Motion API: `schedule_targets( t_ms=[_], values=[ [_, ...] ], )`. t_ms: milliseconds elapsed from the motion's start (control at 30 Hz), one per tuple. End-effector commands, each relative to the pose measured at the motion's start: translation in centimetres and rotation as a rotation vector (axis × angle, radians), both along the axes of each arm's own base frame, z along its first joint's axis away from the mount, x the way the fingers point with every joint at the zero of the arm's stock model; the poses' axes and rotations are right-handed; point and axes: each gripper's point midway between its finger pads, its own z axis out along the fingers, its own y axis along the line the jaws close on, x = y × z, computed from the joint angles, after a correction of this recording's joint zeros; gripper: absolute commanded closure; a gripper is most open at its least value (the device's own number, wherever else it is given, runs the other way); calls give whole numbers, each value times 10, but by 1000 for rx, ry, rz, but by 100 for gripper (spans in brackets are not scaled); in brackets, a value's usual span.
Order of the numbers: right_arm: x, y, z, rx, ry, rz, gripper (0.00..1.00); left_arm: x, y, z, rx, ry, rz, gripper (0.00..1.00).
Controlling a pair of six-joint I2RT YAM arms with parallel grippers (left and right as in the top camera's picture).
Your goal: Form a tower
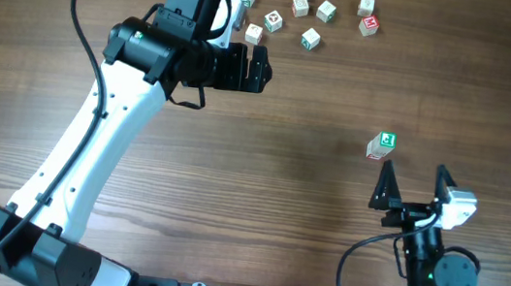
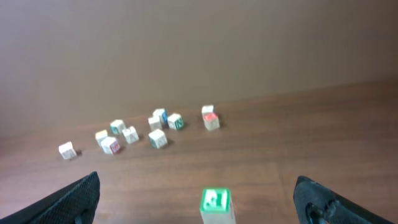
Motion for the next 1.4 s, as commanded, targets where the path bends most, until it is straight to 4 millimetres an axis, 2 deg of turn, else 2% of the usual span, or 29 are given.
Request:
schedule_targets(
  t_ms=[0,467,533,667,767,967,1000,1067,1100,1167,1233,1267,1333,1367],
  values=[
    [2,-1,-13,6,27,-9,0,-2,-3,-1,-10,8,-6,0],
    [2,-1,-13,6,27,-9,0,-2,-3,-1,-10,8,-6,0],
    [2,-1,-13,7,27,-9,0,-2,-3,-5,-3,19,-7,0],
    [2,-1,-13,6,27,-9,0,-14,-12,16,-23,-33,-38,0],
    [2,-1,-13,6,27,-9,0,-21,-7,37,-44,-87,-32,0],
    [2,-1,-13,6,27,-9,0,-11,60,75,-65,-193,142,0],
    [2,-1,-13,7,27,-9,0,-16,67,87,-72,-226,157,0],
    [2,-1,-13,6,27,-9,0,-30,67,103,-86,-274,151,0],
    [2,-1,-13,6,27,-9,0,-45,69,108,-93,-295,147,0],
    [2,-1,-13,7,27,-9,0,-76,77,98,-95,-305,151,0],
    [2,-1,-13,6,27,-9,0,-104,83,73,-89,-282,152,0],
    [2,-1,-13,6,27,-9,0,-124,90,46,-78,-250,165,0],
    [2,-1,-13,6,27,-9,0,-144,105,8,-60,-203,213,0],
    [2,-1,-13,7,27,-9,0,-156,115,-21,-47,-166,255,0]
  ],
)
